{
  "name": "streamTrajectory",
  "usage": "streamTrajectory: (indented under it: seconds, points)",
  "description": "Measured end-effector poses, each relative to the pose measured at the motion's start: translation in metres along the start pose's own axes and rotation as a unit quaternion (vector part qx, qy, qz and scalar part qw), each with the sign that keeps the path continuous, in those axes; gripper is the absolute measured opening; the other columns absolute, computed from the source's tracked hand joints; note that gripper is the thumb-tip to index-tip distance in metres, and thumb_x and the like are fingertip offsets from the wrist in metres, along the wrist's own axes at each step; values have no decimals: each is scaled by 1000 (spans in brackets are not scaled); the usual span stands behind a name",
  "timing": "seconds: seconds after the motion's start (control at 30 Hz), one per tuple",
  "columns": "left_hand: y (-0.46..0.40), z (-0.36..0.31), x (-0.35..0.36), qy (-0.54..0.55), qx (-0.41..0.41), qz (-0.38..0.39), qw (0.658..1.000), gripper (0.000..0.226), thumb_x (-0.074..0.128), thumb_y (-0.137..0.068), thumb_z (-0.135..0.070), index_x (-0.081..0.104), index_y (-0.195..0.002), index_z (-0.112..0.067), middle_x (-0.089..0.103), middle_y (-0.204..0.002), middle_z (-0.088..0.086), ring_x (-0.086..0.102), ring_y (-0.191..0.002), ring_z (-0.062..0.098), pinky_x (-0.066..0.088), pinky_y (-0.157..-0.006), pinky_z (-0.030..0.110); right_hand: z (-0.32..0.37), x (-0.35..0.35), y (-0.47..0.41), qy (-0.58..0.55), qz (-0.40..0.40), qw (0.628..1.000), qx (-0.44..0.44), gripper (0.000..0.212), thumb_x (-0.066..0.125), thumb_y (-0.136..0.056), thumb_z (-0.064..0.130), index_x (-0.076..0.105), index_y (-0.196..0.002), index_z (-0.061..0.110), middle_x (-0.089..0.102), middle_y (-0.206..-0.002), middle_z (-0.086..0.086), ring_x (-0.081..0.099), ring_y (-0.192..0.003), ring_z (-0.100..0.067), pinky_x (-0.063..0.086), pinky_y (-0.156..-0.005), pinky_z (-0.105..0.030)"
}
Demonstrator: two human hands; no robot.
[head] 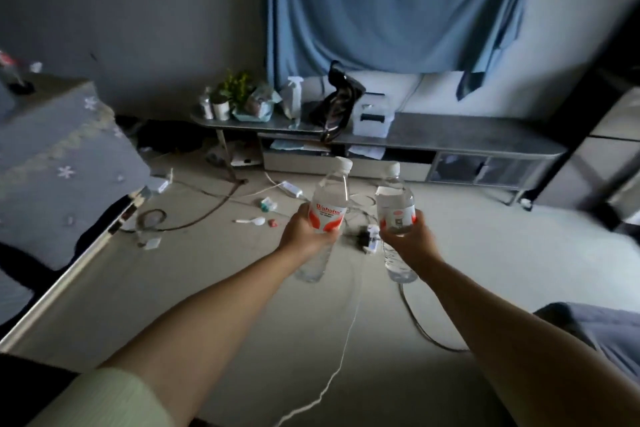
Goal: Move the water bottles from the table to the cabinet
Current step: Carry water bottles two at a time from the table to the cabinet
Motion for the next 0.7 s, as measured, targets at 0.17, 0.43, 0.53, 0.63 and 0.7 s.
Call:
streamTrajectory:
  seconds: [0.17,0.43,0.53,0.63,0.7]
  points:
    - [-41,-44,82,-3,40,91,995,49,79,-71,-37,49,-109,-28,64,-102,-6,60,-94,17,47,-80,29,-40,-72,-14,-16,-96,994,52,46,81,-74,31,47,-105,22,64,-86,6,62,-79,-15,44,-62,-24]
    - [-105,-105,194,-9,90,206,974,58,80,-66,-40,56,-112,-15,67,-105,3,64,-96,24,52,-87,42,-76,-158,-47,-1,-197,975,100,44,81,-72,25,53,-105,17,67,-86,3,62,-76,-14,39,-56,-19]
    - [-123,-120,225,-17,102,229,968,63,79,-64,-45,54,-115,-18,66,-109,2,63,-98,24,51,-89,42,-84,-180,-55,1,-234,966,110,42,81,-72,26,52,-101,19,65,-83,6,61,-73,-13,39,-56,-20]
    - [-141,-130,261,-31,111,254,960,57,80,-68,-43,54,-113,-20,67,-107,0,63,-97,23,51,-88,40,-99,-199,-66,3,-250,960,124,37,80,-73,23,56,-100,15,68,-84,2,64,-74,-16,42,-59,-23]
    - [-150,-133,281,-28,105,269,957,56,79,-68,-44,54,-112,-21,67,-107,-1,64,-96,22,52,-88,40,-109,-210,-75,5,-249,960,130,35,79,-73,21,61,-101,11,71,-85,-4,68,-76,-20,44,-60,-24]
Point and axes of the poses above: each hand's wrist, its own y-axis away from the middle knuckle, its own x-axis out of the palm, z = x × y, the point moved 9 cm from there along -y, towards the middle knuckle
